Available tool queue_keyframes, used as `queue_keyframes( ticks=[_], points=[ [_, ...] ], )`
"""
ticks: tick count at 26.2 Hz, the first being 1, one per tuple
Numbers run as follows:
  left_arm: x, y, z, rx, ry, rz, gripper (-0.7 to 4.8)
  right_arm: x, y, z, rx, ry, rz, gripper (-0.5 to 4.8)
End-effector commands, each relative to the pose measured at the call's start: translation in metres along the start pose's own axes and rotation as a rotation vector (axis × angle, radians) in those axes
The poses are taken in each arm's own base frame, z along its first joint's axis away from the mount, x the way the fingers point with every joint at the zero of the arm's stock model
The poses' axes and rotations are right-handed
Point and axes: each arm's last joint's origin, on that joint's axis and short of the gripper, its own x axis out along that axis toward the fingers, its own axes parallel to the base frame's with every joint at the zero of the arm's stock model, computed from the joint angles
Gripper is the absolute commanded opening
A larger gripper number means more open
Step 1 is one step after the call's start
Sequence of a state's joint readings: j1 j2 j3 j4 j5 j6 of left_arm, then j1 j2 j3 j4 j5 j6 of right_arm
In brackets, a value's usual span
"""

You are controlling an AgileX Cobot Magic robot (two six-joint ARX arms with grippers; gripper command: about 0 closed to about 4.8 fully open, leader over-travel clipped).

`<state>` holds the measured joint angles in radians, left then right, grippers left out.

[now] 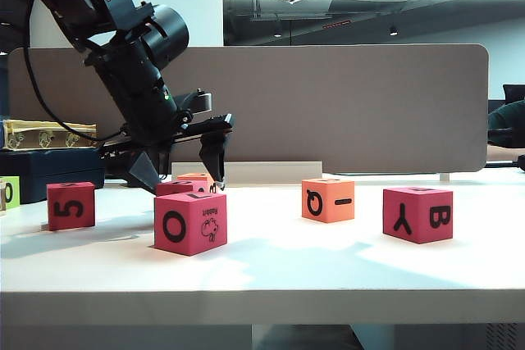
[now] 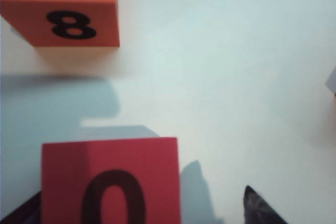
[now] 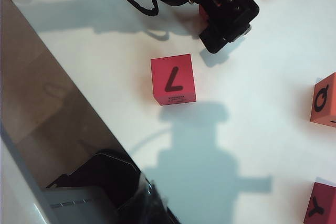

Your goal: Select the appropriate blocks from the scattered letter blocks on the table and arrange them in a row to spell out "2024".

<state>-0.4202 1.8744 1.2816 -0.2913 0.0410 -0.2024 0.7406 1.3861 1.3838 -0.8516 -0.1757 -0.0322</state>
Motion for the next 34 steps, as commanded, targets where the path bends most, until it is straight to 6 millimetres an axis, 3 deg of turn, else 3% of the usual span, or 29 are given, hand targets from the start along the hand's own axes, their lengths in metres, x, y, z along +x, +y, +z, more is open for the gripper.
queue_keyframes(
  ticks=[1, 10, 14, 22, 28, 34],
  points=[
    [-0.002, -0.001, 0.000, 0.004, 0.012, 0.002, 4.79, -0.002, 0.000, 0.002, -0.006, -0.018, -0.003, -0.02],
    [-0.002, 0.002, -0.008, 0.008, 0.083, 0.052, 4.79, -0.002, 0.000, 0.002, -0.006, -0.017, -0.002, -0.02],
    [-0.002, -0.002, -0.007, -0.019, 0.088, -0.044, 4.79, -0.002, 0.000, 0.002, -0.006, -0.019, -0.003, -0.02],
    [-0.002, -0.004, -0.008, -0.014, 0.097, -0.061, 4.79, -0.002, 0.000, 0.002, -0.007, -0.021, -0.003, -0.02],
    [-0.005, 0.000, -0.007, 0.041, 0.077, 0.080, 4.79, -0.002, 0.000, 0.002, -0.006, -0.019, -0.003, -0.02],
    [-0.036, -0.003, 0.008, 0.158, -0.038, 0.090, 4.79, -0.002, 0.000, 0.002, -0.007, -0.019, -0.028, -0.02]
  ],
)
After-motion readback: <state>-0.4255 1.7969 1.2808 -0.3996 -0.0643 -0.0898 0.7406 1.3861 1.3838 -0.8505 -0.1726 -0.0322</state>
